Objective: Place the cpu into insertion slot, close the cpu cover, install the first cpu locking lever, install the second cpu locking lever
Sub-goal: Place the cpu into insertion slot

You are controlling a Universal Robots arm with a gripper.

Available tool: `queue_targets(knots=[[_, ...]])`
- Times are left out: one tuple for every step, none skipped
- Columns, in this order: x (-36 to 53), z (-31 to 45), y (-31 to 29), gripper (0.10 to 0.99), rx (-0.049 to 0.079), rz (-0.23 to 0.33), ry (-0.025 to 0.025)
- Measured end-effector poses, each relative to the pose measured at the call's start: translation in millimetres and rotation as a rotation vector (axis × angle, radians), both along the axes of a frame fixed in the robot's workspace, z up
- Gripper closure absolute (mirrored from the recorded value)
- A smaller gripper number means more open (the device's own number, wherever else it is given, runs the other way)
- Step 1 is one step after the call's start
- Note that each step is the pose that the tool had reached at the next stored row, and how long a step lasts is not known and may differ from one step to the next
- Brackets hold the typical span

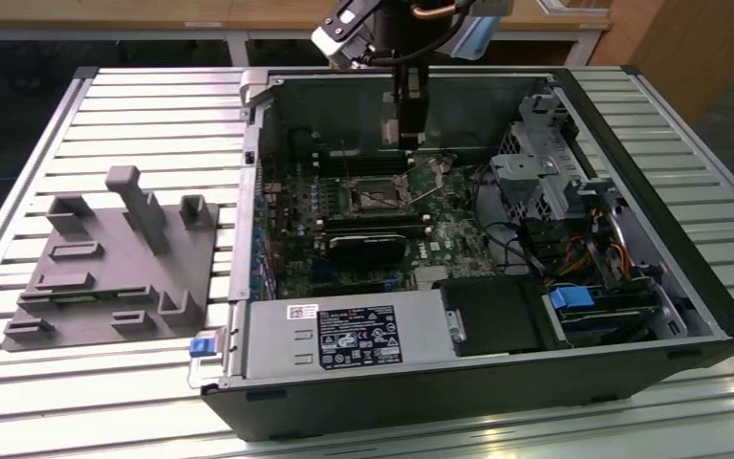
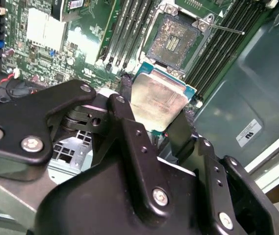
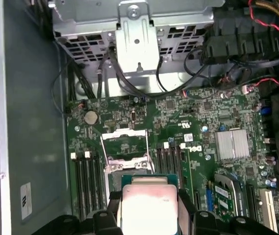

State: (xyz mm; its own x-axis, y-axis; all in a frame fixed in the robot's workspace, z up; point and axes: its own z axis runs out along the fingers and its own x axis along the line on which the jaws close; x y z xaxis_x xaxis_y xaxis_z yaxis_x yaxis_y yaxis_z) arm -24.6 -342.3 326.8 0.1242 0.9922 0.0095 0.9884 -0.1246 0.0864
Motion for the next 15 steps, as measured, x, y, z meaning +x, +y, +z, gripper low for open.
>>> queue_targets(knots=[[0.0, -0.7, 0.0, 0.549, 0.0, 0.0, -0.0005], [0.0, -1.6, 0.0, 0.549, 0.0, 0.0, -0.0005], [0.0, -3.0, 0.1, 0.549, 0.0, 0.002, -0.0005], [0.0, -4.1, 0.3, 0.549, 0.0, 0.011, -0.0005], [0.0, -5.3, 0.3, 0.549, 0.0, 0.028, -0.0006], [-0.1, -6.6, 0.2, 0.549, 0.0, 0.047, -0.0006], [0.0, -7.9, 0.2, 0.549, 0.0, 0.065, -0.0005], [0.0, -9.3, 0.3, 0.549, 0.0, 0.083, -0.0005], [-0.1, -10.9, 0.3, 0.549, 0.001, 0.101, -0.0007], [-0.8, -12.6, 0.2, 0.549, 0.002, 0.111, -0.0011], [-1.9, -14.4, 0.4, 0.549, 0.002, 0.117, -0.0028], [-3.4, -16.3, 0.7, 0.549, 0.002, 0.121, -0.0043], [-4.7, -18.2, 1.1, 0.549, 0.002, 0.124, -0.0051], [-5.8, -20.0, 1.6, 0.549, 0.002, 0.126, -0.0054], [-6.5, -21.8, 2.3, 0.549, 0.002, 0.128, -0.0055]])
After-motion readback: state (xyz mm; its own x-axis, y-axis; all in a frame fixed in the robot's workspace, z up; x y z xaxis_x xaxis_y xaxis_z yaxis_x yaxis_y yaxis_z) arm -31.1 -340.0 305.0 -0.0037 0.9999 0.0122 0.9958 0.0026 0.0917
